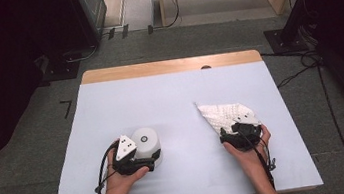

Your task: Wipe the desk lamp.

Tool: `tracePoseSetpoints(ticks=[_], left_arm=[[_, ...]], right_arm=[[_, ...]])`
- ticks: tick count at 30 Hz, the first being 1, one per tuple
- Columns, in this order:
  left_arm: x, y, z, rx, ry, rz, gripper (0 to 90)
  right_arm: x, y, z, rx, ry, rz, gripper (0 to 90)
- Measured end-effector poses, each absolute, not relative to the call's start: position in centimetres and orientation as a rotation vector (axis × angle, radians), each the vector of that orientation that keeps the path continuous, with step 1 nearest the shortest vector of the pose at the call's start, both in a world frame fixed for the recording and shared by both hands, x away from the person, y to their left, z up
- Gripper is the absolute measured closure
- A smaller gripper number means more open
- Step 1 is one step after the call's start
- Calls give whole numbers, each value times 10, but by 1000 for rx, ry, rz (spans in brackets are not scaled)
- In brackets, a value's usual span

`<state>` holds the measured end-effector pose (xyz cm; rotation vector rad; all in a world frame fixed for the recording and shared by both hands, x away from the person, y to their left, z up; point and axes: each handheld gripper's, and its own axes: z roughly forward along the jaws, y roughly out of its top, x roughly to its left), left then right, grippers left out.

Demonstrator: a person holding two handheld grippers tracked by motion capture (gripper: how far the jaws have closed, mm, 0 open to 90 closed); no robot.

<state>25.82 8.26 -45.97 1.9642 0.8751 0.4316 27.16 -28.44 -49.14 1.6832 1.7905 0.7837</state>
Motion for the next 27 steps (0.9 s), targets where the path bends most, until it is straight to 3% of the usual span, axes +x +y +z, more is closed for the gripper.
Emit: tracePoseSetpoints(ticks=[3,6,15,21,27], left_arm=[[258,83,-460,1963,875,427,81],[258,83,-460,1964,874,430,81],[258,83,-460,1973,865,434,82],[257,82,-459,1986,842,423,82],[253,72,-458,2014,796,410,82]], right_arm=[[275,-291,-494,1723,1766,779,182],[276,-295,-494,1749,1764,759,261],[271,-306,-494,1712,1757,788,727],[261,-306,-485,1661,1770,1083,762],[248,-264,-458,1490,1847,1247,762]])
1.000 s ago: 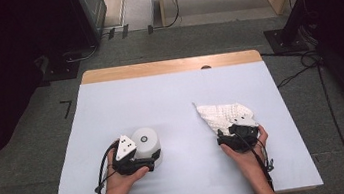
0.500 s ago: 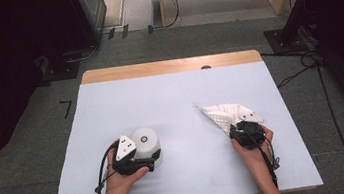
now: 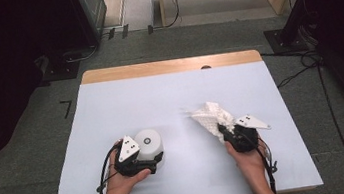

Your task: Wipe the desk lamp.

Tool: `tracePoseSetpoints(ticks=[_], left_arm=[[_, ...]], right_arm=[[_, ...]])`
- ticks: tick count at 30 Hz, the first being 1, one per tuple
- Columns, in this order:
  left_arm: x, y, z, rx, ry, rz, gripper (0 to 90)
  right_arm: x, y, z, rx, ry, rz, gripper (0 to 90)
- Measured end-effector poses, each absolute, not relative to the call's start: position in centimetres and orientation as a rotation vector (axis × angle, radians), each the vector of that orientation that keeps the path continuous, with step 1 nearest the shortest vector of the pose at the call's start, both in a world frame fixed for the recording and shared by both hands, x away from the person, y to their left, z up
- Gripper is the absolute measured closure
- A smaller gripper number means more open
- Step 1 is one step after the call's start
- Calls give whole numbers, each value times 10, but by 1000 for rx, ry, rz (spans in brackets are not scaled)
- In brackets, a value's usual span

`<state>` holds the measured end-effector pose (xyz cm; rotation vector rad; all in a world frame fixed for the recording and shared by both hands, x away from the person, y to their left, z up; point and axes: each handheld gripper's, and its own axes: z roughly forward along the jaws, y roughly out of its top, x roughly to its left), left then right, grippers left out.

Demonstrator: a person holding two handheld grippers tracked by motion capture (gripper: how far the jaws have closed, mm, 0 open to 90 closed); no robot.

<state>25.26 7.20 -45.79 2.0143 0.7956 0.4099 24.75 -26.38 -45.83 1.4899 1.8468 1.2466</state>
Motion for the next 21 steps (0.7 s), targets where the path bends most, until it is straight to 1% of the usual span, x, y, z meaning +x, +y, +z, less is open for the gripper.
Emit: tracePoseSetpoints(ticks=[5,10,15,21], left_arm=[[250,61,-458,2032,765,407,82],[247,54,-457,2045,747,404,83],[243,46,-456,2072,705,416,83],[240,41,-454,2089,687,430,83]], right_arm=[[237,-228,-444,1390,1914,1377,758],[230,-202,-430,1293,1942,1476,753],[224,-182,-415,1200,1992,1529,745],[219,-171,-412,1145,2026,1514,741]])
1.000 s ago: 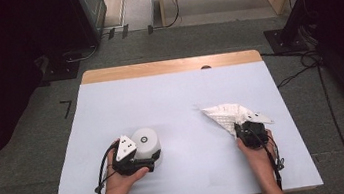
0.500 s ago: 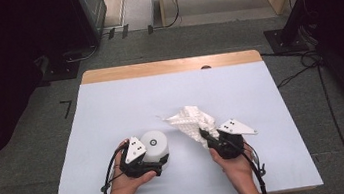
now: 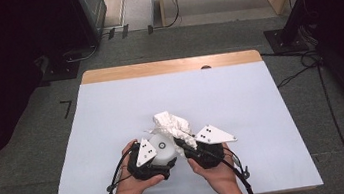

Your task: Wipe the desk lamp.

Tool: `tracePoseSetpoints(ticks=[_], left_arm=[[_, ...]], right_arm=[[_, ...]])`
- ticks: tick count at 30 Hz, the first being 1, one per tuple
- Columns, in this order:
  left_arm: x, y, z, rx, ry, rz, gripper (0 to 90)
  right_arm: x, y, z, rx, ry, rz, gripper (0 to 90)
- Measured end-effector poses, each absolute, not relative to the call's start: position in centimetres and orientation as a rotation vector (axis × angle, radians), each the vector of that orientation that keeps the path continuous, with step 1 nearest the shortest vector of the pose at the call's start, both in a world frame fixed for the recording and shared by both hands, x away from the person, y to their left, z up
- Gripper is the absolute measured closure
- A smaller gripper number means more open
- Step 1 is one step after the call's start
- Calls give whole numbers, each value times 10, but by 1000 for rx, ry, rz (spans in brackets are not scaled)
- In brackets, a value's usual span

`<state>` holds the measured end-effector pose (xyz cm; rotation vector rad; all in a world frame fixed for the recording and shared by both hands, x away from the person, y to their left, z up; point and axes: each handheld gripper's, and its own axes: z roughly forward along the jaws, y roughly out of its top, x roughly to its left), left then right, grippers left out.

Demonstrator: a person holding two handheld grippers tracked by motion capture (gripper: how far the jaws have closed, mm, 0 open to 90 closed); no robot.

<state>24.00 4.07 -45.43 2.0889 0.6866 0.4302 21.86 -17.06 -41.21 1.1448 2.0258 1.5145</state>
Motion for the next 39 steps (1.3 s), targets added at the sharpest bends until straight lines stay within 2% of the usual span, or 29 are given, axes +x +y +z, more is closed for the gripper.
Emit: tracePoseSetpoints(ticks=[25,39], left_arm=[[235,36,-447,2116,628,433,85],[232,17,-448,2178,476,503,86]], right_arm=[[223,-187,-423,1277,2063,1545,748],[223,-189,-413,1252,2074,1577,743]])
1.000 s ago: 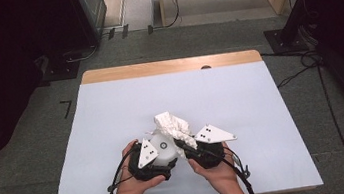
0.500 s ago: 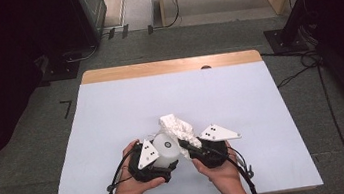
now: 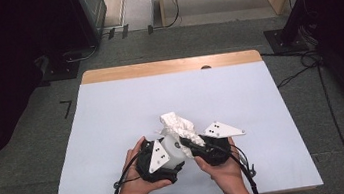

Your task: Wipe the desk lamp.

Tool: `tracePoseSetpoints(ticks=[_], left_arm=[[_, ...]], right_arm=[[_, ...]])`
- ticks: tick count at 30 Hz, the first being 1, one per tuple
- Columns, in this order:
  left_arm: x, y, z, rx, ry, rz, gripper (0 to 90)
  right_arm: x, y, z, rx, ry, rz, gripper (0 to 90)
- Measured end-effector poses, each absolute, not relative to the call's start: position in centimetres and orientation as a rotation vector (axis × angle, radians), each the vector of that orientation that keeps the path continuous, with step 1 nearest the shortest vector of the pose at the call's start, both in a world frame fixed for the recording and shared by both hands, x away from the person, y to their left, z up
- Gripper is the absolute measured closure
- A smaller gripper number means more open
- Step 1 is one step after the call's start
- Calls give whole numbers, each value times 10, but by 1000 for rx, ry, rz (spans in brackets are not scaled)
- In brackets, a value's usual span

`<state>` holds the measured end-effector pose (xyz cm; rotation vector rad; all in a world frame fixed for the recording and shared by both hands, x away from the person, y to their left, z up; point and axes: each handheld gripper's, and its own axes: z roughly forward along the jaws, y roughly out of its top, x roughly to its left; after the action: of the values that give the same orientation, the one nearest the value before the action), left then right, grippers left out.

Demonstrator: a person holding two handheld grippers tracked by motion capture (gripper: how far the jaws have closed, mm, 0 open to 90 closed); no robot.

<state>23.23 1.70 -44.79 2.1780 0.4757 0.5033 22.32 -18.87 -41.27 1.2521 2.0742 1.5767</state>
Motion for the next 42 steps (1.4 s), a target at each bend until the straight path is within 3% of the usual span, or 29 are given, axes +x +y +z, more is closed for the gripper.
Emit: tracePoseSetpoints(ticks=[13,23,34,42], left_arm=[[235,17,-448,2164,517,483,86],[233,12,-450,2160,512,517,86],[229,8,-451,2168,491,553,86],[232,11,-451,2164,500,530,86]], right_arm=[[216,-180,-404,1207,2116,1664,723],[230,-192,-417,1316,2076,1634,738],[218,-177,-401,1237,2071,1732,742],[234,-192,-419,1381,2029,1615,742]])
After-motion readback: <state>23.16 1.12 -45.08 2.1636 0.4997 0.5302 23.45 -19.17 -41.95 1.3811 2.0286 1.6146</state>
